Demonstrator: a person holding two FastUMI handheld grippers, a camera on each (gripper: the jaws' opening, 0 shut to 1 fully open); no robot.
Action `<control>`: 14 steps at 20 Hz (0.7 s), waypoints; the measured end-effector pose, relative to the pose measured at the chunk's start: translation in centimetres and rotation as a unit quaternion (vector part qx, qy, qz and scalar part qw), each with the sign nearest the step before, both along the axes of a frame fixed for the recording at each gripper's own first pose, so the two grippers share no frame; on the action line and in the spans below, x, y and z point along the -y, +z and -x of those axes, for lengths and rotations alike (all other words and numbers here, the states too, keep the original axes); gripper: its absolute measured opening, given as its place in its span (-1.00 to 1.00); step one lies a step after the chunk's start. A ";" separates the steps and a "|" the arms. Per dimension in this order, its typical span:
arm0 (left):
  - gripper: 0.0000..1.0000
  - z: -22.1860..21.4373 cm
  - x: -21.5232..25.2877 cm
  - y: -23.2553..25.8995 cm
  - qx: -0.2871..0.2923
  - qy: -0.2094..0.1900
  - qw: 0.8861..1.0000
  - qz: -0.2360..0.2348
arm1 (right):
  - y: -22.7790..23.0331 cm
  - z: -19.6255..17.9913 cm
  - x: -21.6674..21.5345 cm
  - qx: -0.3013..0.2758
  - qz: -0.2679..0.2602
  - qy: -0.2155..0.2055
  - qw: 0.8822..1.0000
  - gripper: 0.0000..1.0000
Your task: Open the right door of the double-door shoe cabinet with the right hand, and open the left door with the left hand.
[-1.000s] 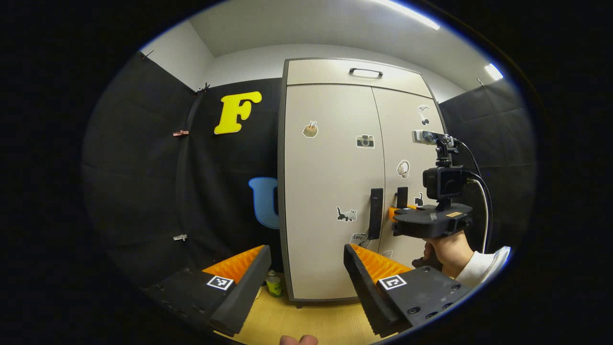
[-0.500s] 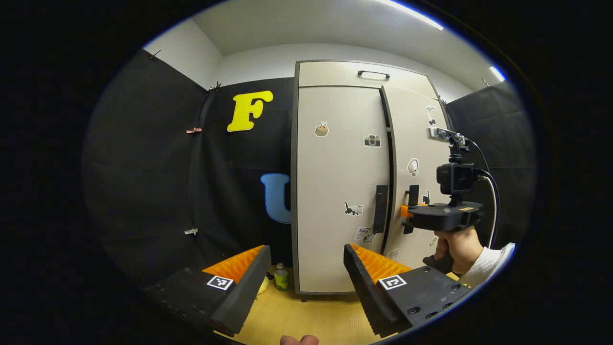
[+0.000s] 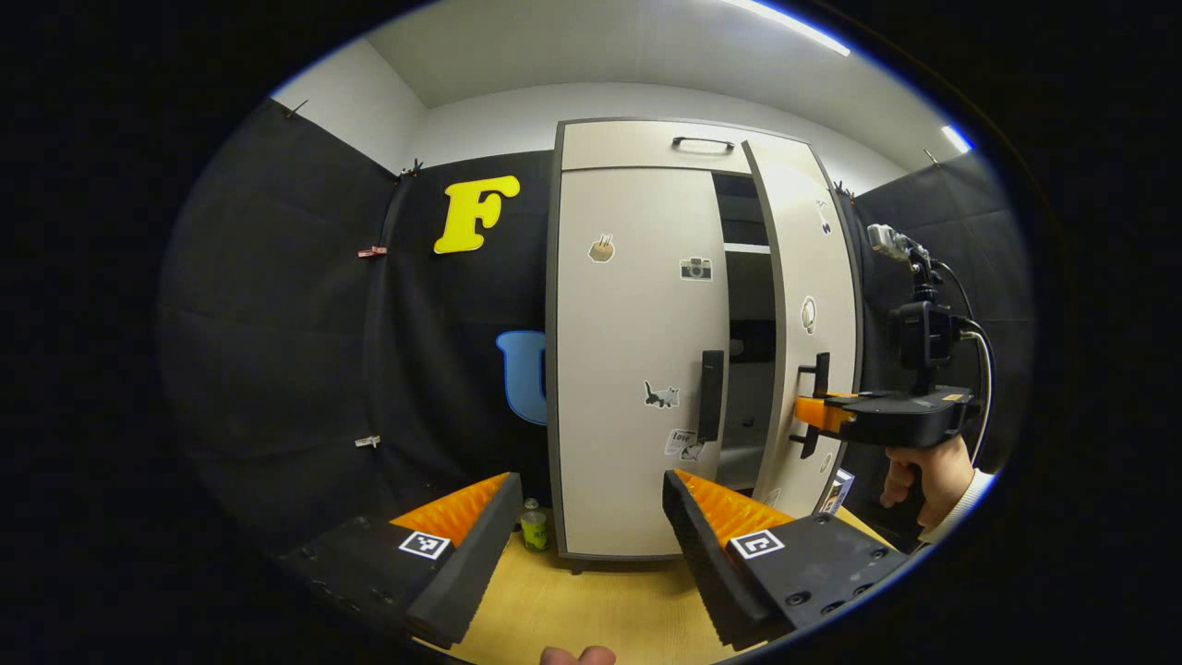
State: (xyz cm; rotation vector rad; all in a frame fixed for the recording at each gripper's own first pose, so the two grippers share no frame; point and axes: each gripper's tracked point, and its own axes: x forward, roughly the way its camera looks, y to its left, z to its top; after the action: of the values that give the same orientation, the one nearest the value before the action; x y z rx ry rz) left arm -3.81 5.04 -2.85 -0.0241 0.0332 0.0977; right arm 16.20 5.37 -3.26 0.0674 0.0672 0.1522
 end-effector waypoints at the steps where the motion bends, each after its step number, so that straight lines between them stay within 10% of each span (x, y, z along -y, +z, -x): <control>1: 0.89 0.0 0.3 0.1 0.000 -0.001 1.000 0.000 | 0.0 0.2 0.2 0.000 0.001 0.001 1.000 -0.72; 14: 0.89 -1.1 2.6 0.7 0.009 -0.014 1.000 0.007 | 0.3 2.1 3.0 -0.001 -0.011 0.002 1.000 -0.72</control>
State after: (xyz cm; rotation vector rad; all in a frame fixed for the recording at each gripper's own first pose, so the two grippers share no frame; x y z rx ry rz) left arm -2.72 2.42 -2.17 -0.0393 0.0157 0.0695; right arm 14.07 2.38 -2.96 0.0900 0.0684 0.1575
